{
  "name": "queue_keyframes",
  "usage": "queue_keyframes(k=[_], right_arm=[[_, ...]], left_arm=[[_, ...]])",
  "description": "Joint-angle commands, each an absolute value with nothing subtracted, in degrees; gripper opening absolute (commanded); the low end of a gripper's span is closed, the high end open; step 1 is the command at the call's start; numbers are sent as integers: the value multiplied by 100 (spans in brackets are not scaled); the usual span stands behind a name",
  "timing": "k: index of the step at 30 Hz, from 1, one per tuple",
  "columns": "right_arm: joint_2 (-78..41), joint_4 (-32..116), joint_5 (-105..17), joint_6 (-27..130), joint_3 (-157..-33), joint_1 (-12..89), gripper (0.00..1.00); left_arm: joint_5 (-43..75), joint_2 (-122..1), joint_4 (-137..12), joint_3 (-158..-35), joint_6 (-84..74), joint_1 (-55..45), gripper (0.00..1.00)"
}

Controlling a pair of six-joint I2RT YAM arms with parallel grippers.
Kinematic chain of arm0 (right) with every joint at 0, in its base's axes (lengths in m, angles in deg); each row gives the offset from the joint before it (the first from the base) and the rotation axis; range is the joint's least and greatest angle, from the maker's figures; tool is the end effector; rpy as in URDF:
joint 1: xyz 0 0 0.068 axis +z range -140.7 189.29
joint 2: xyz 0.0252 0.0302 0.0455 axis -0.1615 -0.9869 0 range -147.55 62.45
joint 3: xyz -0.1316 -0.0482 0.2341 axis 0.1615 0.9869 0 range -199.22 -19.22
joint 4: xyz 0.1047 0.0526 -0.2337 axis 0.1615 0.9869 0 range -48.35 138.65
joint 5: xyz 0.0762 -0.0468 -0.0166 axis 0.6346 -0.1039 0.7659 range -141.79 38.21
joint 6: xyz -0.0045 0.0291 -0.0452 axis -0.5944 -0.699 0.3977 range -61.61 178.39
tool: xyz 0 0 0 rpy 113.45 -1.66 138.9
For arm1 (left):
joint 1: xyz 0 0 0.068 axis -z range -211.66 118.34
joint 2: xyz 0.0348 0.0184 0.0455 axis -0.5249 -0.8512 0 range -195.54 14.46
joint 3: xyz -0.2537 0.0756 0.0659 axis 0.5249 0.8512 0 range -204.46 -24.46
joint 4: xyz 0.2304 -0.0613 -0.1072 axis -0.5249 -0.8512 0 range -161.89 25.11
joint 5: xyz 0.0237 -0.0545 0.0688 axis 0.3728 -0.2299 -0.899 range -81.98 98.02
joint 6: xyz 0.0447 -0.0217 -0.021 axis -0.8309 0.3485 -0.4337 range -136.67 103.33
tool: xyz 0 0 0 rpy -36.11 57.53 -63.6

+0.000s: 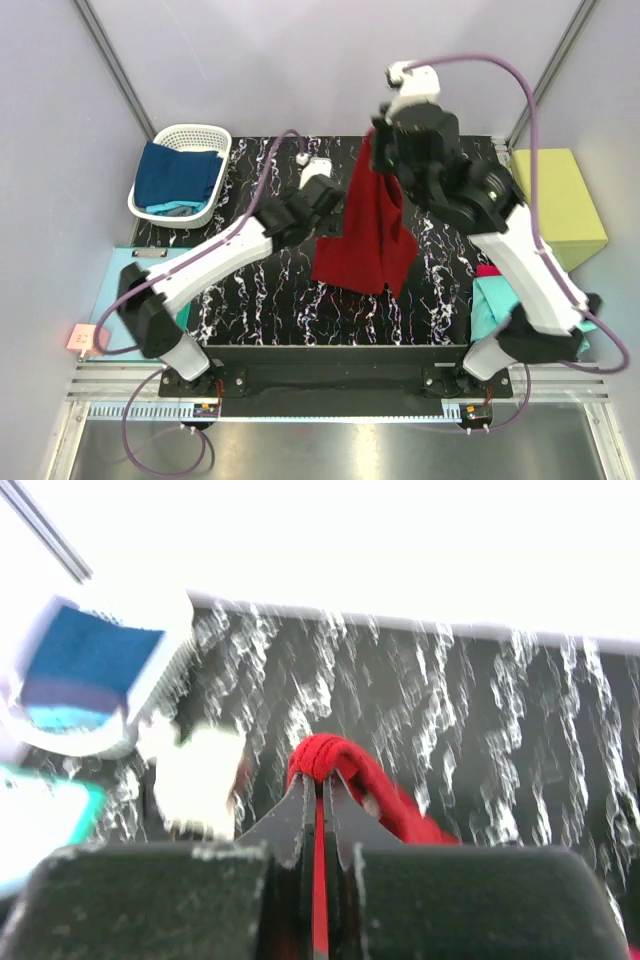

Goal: Fold and stack the t-shirts
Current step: Flatten out the tshirt

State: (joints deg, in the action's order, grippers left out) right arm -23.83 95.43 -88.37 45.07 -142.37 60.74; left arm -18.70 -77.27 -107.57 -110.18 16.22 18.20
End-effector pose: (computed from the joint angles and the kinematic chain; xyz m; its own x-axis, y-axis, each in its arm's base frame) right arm 0.1794 0.1909 0.5421 -0.2392 -0.0032 -0.9710 -0.2234 0.9733 0.0519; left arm 0.2363 -0.2555 0.3319 -0.6734 0.0463 -0.7378 0.1498 0.9859 -0.0749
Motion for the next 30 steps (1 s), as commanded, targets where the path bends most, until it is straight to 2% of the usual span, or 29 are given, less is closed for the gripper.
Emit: queue_keyframes(k=[1, 5, 12, 26, 30], right_arm=[[-3194, 8676, -8906, 5619, -15992, 6098, 0], [-3527, 8271, -9081, 5978, -16720, 6097, 0], [-3669, 7665, -8502, 6154, -17872, 6395, 0], [-3212, 7005, -9301, 7218, -17496, 8074, 0], [-3256, 6399, -9705, 8192, -17522, 8820, 0]], left_arm=[[-2406, -6748, -10699, -10691, 1743, 1800, 81], [-2432, -6263, -10813, -10348, 1831, 1800, 81], [-2371, -5674, -10963, -9707, 2086, 1800, 81], [-2476, -5524, -11130, -9627, 2139, 1844, 82], [-2512, -5577, -11130, -9697, 2165, 1844, 82]])
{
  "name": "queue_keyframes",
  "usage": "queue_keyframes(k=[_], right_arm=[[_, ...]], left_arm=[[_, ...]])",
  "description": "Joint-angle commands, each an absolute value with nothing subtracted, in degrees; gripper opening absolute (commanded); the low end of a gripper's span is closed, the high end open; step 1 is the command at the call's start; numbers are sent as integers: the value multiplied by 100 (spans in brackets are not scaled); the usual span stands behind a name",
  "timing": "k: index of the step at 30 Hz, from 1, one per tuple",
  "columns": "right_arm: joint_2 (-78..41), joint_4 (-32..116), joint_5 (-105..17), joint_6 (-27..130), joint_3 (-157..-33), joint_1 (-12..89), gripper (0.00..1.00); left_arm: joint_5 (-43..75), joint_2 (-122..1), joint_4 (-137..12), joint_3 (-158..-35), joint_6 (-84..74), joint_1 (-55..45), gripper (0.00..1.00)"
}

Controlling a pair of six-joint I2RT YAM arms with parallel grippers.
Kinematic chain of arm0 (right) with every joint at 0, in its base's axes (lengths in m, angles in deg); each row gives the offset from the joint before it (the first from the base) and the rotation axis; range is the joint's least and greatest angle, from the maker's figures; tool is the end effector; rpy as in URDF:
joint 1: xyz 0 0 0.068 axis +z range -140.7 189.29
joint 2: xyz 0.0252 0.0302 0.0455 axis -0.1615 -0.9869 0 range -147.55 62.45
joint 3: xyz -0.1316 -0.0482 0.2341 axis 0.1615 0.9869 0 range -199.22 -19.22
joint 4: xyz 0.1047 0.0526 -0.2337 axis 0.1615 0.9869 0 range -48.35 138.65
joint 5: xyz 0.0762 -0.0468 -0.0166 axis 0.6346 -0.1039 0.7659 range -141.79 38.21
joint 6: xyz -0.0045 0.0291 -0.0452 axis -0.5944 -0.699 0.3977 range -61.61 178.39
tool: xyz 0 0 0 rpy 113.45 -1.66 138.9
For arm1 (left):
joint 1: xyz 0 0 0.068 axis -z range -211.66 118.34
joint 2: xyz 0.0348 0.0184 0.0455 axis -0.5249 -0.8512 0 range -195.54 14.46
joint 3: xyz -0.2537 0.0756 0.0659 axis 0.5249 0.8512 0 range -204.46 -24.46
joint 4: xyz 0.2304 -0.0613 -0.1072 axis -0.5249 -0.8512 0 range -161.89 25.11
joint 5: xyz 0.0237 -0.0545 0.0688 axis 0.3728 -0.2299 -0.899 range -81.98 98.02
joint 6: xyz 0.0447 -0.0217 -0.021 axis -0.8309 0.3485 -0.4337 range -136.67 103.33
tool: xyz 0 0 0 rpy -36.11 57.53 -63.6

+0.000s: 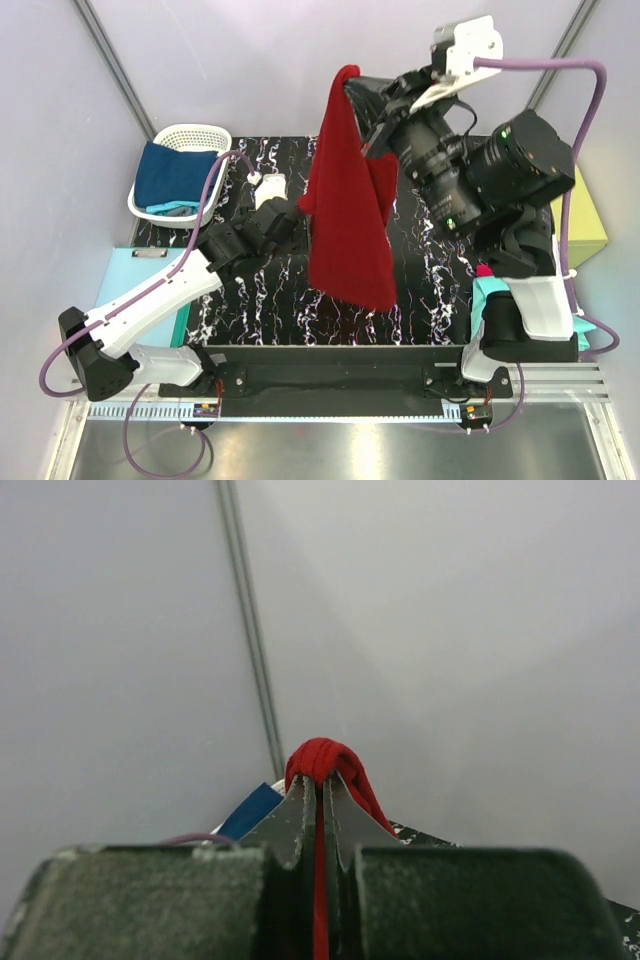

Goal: Fold and stack the t-shirts
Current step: Flatten out the tshirt

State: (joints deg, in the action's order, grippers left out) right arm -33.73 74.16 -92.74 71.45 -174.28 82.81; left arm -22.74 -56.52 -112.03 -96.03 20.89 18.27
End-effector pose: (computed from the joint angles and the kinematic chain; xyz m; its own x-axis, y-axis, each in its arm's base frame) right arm 0.0832 0.1987 0.6616 0.2488 0.2394 -0.9385 -0.5147 0.8535 0.0813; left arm 0.1749 -0.1797 0.3497 -0.6332 -0.0609 -0.7716 0.0570 0.9905 -0.1249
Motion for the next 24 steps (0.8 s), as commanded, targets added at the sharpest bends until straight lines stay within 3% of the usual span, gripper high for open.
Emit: queue_keyframes(k=[1, 10, 19, 24], right_arm=[[-3264, 6311, -9767, 8317, -17522, 9005, 0], [-3239, 5389, -10513, 9441, -16901, 9349, 0], [-2316, 5132, -10497, 8319, -14512, 7883, 0], [-2227, 5263, -10497, 7818, -13911, 7320, 0]], left_arm=[[-2555, -5577, -11121, -9715, 2165, 1844, 82], [-2696, -5700, -11148, -9952, 2078, 1844, 82], [-3056, -5700, -11314, -9979, 2270, 1844, 83], [-3469, -5419, -11473, -9856, 2543, 1844, 83]])
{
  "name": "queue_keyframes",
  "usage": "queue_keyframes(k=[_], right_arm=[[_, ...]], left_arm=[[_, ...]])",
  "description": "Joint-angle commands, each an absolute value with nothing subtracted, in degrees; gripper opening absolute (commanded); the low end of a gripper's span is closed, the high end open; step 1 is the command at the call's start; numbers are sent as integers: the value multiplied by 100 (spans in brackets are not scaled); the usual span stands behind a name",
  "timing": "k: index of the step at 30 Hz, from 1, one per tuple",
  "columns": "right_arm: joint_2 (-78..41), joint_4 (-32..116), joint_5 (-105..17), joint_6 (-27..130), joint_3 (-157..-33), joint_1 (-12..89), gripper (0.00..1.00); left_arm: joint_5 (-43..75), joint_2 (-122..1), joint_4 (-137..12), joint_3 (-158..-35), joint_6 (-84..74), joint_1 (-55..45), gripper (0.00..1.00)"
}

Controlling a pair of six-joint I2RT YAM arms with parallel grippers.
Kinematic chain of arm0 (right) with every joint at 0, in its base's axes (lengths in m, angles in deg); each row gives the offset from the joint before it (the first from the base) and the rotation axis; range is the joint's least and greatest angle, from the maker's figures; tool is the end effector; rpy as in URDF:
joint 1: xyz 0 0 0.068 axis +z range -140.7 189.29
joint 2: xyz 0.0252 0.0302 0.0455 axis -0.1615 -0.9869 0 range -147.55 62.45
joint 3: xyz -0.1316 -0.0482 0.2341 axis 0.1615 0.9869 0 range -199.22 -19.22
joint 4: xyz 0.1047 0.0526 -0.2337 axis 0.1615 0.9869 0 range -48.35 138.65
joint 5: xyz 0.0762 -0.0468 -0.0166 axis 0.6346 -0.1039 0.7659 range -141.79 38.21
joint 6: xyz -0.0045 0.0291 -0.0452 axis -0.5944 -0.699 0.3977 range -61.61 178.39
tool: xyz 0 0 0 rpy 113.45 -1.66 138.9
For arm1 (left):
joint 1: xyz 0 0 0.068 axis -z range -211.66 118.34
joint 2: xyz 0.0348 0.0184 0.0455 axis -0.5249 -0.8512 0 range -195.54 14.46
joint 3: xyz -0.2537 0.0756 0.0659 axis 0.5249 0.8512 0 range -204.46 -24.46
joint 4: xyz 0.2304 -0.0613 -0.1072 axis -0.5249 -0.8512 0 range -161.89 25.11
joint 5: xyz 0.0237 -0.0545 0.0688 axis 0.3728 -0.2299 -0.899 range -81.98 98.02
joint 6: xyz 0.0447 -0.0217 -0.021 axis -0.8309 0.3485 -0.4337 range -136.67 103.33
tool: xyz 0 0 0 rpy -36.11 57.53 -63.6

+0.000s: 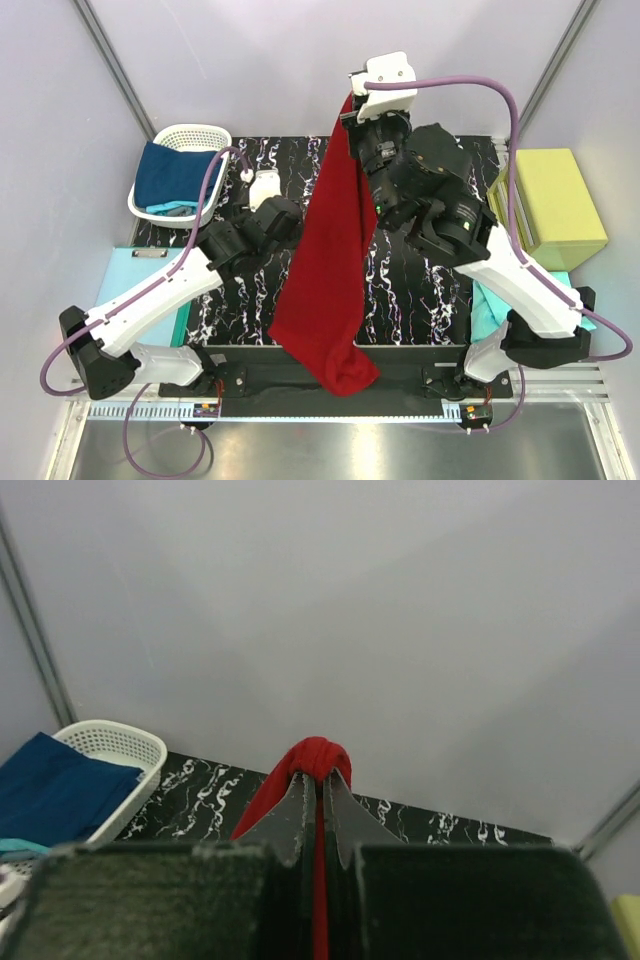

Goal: Fold and stack the t-shirts
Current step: Flatten out the tshirt

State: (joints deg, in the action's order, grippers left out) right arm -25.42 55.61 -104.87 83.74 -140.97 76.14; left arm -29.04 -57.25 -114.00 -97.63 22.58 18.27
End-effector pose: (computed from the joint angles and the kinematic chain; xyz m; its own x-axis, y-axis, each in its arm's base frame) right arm 0.1323 0.2369 0.5962 0.2310 -0.1138 -0.9663 -0.1747 0.9722 -0.1562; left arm 0.1769 -0.1771 0.3547 -0.5894 -0.0836 -0.8035 -0.0304 0.9962 -0.0814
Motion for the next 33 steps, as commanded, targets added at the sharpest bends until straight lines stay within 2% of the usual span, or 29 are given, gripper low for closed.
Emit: queue_keyframes(k=[1, 15, 21, 25, 30, 31, 33], right_arm=[[-2245, 5333, -10436, 7721, -13832, 7163, 0], [-3510, 6424, -9082, 5919, -13417, 5703, 0], [-4529, 6793, -8634, 5664, -14146, 5351, 0], [-5372, 7231, -8274, 5506, -15347, 4982, 0], [-6102, 7303, -7895, 5145, -15764, 4604, 0], [-6173, 7303, -7869, 5145, -15756, 4569, 1], [-6244, 7382, -7930, 5145, -15721, 4516, 27]], left_arm=[[-3504, -5366, -11490, -9838, 2543, 1844, 83], [-3356, -5006, -11552, -9645, 2490, 1852, 83], [-3232, -4979, -11552, -9504, 2517, 1852, 83], [-3162, -5014, -11552, -9469, 2517, 1852, 83], [-3092, -5102, -11578, -9434, 2491, 1852, 83], [-3074, -5120, -11587, -9425, 2482, 1852, 83], [-3030, -5129, -11587, -9364, 2482, 1852, 83]])
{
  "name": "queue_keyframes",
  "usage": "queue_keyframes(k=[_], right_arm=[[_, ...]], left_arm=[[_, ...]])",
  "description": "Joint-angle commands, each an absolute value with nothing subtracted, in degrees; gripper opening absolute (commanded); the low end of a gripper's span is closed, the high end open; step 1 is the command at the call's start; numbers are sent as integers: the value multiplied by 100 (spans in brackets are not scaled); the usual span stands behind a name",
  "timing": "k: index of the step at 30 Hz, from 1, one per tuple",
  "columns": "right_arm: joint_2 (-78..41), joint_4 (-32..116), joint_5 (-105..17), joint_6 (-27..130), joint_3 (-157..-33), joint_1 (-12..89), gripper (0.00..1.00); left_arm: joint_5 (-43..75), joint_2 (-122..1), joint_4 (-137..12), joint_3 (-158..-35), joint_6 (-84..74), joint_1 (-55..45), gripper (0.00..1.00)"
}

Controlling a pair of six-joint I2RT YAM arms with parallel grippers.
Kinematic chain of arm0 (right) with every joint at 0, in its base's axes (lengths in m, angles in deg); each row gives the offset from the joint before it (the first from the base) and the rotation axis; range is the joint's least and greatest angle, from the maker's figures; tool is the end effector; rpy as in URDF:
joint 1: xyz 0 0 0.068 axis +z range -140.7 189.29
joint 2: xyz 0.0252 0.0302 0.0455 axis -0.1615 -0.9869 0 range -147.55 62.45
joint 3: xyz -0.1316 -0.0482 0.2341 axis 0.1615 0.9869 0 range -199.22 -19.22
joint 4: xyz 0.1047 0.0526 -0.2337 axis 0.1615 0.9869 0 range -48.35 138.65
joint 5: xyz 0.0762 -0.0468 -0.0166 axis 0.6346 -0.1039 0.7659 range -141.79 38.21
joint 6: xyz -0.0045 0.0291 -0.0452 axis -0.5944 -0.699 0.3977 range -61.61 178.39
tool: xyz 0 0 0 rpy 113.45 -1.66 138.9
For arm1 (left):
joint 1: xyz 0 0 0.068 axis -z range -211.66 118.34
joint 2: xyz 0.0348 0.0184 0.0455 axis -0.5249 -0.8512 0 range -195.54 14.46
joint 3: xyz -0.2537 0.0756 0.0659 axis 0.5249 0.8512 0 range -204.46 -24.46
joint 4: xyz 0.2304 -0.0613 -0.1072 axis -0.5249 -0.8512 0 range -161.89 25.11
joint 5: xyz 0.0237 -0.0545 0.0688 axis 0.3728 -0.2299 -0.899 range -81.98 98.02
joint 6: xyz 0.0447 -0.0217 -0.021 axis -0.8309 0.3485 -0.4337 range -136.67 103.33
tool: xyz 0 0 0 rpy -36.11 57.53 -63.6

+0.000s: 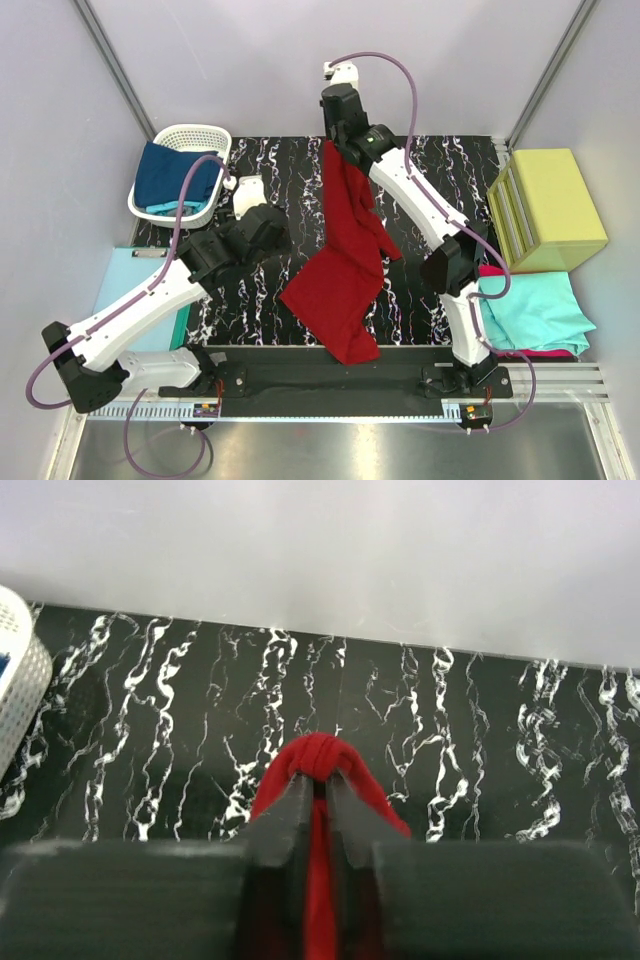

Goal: Fold and stack the t-shirts
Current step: Flatten out the tshirt

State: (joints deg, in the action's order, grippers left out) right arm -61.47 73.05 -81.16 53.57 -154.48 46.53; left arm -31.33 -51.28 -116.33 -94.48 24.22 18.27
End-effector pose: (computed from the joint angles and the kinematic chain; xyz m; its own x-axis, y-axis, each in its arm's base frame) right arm 0.4043 0.2853 0.4035 -0.2856 -0.1249 -0.9502 -0.1370 0.9866 -0.0886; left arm 0.1590 -0.1541 0.3578 -0.5625 -0.1176 -0.8184 -0.0714 0.9930 -0.0937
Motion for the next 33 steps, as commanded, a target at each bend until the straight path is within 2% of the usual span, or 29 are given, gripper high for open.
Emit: queue_keyframes(k=[1, 5, 8, 12, 16, 24, 27, 31, 32, 33], right_arm=[[-6227, 7425, -7965, 5145, -15651, 4524, 49], [-5885, 7487, -8114, 5215, -15317, 4524, 88], [-5525, 7487, -8282, 5242, -14747, 4524, 97], [-4971, 7347, -8440, 5128, -13544, 4524, 96], [-4461, 7022, -8554, 4812, -11963, 4524, 94], [-4565, 7004, -8283, 4249, -11168, 4244, 86], [-4802, 6995, -8019, 4082, -11141, 4094, 77], [-5074, 6908, -7886, 3941, -11150, 4041, 52], [-5136, 6890, -7860, 3932, -11176, 4023, 41], [-5197, 6898, -7825, 3932, -11264, 4015, 36]], left_arm=[[-3013, -5137, -11587, -9337, 2491, 1852, 84], [-2907, -5269, -11587, -9171, 2526, 1861, 84], [-2828, -5435, -11569, -9126, 2605, 1861, 84], [-2749, -5708, -11526, -9170, 2631, 1905, 84], [-2644, -5884, -11429, -9188, 2640, 1949, 84], [-2406, -6174, -11288, -9231, 2508, 1993, 84], [-2327, -6219, -11297, -9240, 2508, 2028, 83], [-2318, -6104, -11297, -9135, 2499, 2046, 83], [-2327, -6078, -11306, -9117, 2491, 2046, 83], [-2327, -6052, -11315, -9100, 2482, 2054, 83]])
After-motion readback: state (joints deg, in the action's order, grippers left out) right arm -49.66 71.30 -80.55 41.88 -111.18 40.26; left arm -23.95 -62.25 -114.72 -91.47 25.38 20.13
